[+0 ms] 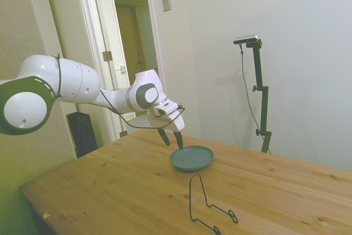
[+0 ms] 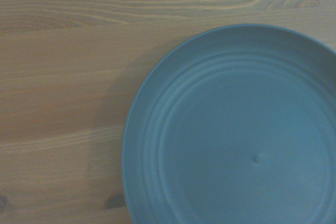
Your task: Load the plate
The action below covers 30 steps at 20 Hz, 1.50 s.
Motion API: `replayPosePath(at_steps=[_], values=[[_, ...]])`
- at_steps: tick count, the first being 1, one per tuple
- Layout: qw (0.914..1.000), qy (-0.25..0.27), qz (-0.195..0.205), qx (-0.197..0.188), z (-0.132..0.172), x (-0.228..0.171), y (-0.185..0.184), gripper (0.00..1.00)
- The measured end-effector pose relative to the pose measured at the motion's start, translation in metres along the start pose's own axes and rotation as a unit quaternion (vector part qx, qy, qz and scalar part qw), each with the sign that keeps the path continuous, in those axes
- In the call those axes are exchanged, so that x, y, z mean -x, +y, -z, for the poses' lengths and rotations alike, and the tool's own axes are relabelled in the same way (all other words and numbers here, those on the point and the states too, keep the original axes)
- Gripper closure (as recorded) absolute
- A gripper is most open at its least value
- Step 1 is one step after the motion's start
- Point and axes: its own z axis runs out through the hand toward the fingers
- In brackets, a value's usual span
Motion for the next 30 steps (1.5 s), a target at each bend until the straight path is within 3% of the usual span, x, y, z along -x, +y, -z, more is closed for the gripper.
replayPosePath(at_steps=[8,30], values=[[0.9998,-0.009,0.008,0.015,-0.031,0.018,-0.012,0.0],[0.9998,-0.002,0.005,0.018,-0.049,0.018,-0.028,0.0]])
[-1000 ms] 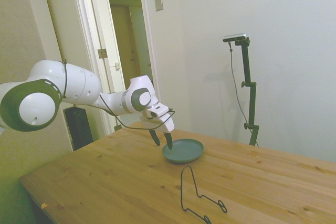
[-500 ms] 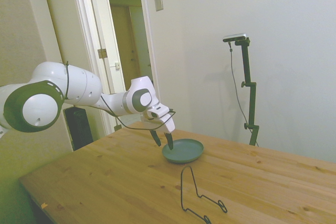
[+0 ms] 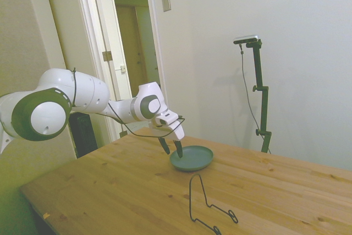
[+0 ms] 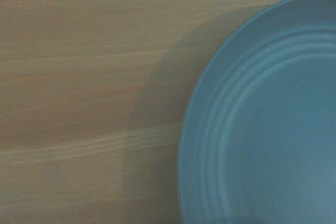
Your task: Load the plate
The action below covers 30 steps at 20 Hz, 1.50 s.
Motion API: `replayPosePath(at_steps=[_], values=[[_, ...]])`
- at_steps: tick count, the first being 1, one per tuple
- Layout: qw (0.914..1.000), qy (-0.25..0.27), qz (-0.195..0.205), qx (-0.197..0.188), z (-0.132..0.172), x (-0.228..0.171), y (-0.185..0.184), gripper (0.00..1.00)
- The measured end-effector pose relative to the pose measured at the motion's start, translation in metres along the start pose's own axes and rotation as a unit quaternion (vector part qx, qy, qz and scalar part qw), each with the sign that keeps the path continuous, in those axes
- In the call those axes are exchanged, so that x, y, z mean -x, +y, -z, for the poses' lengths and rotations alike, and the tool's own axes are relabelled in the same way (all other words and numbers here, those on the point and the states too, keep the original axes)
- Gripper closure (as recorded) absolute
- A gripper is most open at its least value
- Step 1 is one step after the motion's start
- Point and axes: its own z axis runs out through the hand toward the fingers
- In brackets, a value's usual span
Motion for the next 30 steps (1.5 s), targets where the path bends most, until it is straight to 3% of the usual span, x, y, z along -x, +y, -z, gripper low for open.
replayPosePath(at_steps=[18,19,30], values=[[0.9998,0.003,-0.011,0.017,-0.016,-0.003,-0.01,0.0],[0.9998,0.003,-0.011,0.019,-0.016,-0.003,-0.01,1.0],[0.9994,0.002,-0.013,0.032,-0.017,-0.007,-0.01,1.0]])
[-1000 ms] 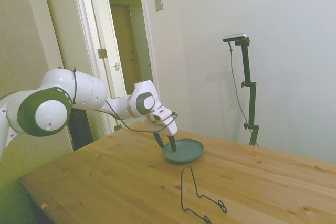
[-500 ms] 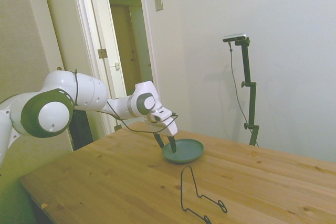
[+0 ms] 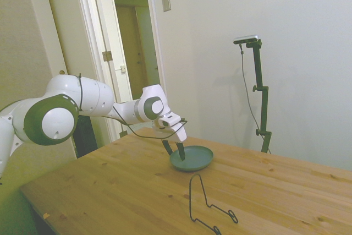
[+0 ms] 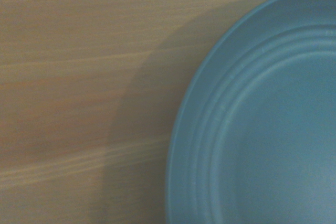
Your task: Load the plate
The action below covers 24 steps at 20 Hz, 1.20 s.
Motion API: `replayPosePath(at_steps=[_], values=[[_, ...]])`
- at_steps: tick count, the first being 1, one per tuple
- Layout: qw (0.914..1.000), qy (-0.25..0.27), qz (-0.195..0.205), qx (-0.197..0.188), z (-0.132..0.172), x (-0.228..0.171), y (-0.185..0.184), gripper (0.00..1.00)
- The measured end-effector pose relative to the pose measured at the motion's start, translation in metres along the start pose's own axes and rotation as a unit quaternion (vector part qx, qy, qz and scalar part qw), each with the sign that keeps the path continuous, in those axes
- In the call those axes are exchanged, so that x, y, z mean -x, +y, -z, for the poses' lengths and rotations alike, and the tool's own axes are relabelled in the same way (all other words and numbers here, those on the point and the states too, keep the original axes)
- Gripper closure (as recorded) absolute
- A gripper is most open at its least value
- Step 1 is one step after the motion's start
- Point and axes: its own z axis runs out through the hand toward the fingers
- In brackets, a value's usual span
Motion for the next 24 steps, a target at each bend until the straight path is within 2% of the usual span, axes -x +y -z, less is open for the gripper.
replayPosePath(at_steps=[24], values=[[0.9999,0.008,-0.002,0.01,0.0014,-0.0074,0.0005,1.0]])
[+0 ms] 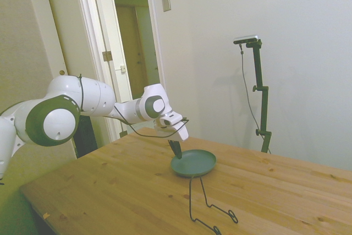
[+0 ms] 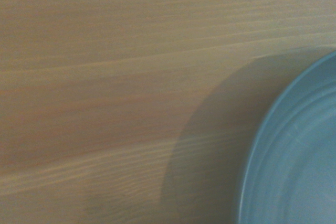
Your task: Load the plate
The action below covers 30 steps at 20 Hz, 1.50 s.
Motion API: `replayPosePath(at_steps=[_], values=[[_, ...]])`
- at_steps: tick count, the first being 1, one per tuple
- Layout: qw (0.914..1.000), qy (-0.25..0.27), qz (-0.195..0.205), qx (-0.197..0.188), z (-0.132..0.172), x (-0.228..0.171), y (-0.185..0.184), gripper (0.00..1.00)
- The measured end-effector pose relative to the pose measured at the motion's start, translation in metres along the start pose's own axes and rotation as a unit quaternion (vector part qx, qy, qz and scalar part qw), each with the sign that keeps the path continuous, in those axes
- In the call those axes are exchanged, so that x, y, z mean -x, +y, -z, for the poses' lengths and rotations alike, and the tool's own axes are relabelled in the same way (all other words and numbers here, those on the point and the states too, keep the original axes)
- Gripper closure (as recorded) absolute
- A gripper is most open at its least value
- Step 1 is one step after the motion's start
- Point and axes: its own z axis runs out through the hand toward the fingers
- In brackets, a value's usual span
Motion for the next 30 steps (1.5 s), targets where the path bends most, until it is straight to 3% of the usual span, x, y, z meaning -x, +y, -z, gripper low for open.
replayPosePath(at_steps=[6,16,25,30], values=[[1.0,0.0,0.001,-0.002,0.008,-0.001,0.003,1.0],[0.9998,-0.006,0.009,-0.015,0.051,0.009,0.028,1.0],[0.9965,-0.026,0.036,-0.071,0.125,0.023,0.075,1.0],[0.9892,-0.046,0.065,-0.123,0.174,0.031,0.115,1.0]])
